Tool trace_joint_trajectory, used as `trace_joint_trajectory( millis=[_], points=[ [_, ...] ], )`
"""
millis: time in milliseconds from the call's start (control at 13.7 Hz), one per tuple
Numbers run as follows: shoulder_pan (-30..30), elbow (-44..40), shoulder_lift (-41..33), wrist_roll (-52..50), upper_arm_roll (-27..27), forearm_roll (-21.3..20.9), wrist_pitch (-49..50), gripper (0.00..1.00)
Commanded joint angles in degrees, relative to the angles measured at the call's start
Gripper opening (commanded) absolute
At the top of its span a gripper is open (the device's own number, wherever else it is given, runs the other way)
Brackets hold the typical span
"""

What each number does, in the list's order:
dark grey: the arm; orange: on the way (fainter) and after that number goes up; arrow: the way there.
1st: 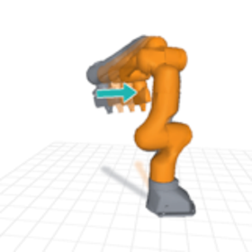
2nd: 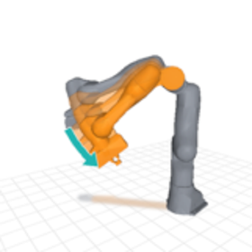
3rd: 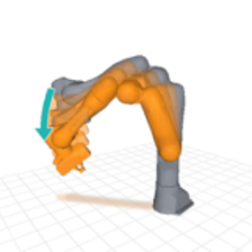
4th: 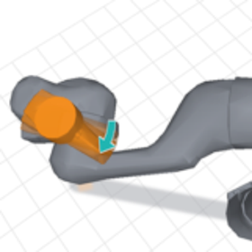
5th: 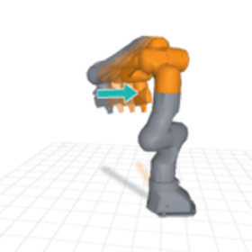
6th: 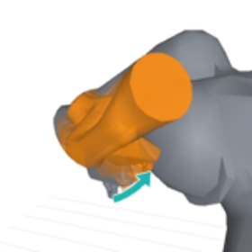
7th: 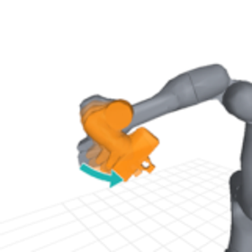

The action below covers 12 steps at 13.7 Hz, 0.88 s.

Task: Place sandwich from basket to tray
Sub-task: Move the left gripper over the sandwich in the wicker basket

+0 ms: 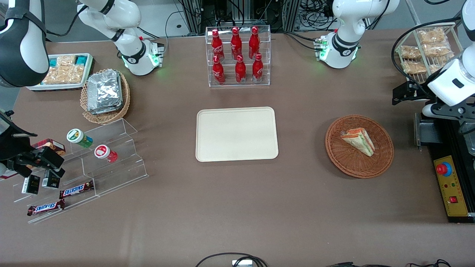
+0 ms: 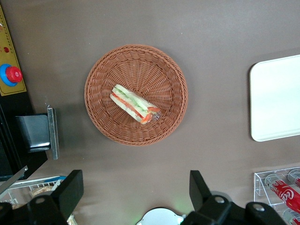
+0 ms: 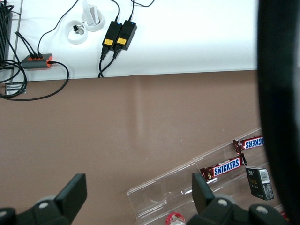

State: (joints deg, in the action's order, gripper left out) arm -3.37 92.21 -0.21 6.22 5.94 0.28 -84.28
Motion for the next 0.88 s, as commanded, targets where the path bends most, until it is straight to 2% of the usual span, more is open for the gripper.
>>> trace_joint_trajectory(
  millis=[0,365,803],
  points=[
    [0.03,-0.71,0.12,0.9,-0.23,-0.19,1.22,1.0],
    [-0.23,0.16,2.48,-0.5,-0.4,-3.62,-0.35,1.0],
    [-2.61,15.35,1.09,-8.23,-0.49,-3.62,-15.1,1.0]
  ],
)
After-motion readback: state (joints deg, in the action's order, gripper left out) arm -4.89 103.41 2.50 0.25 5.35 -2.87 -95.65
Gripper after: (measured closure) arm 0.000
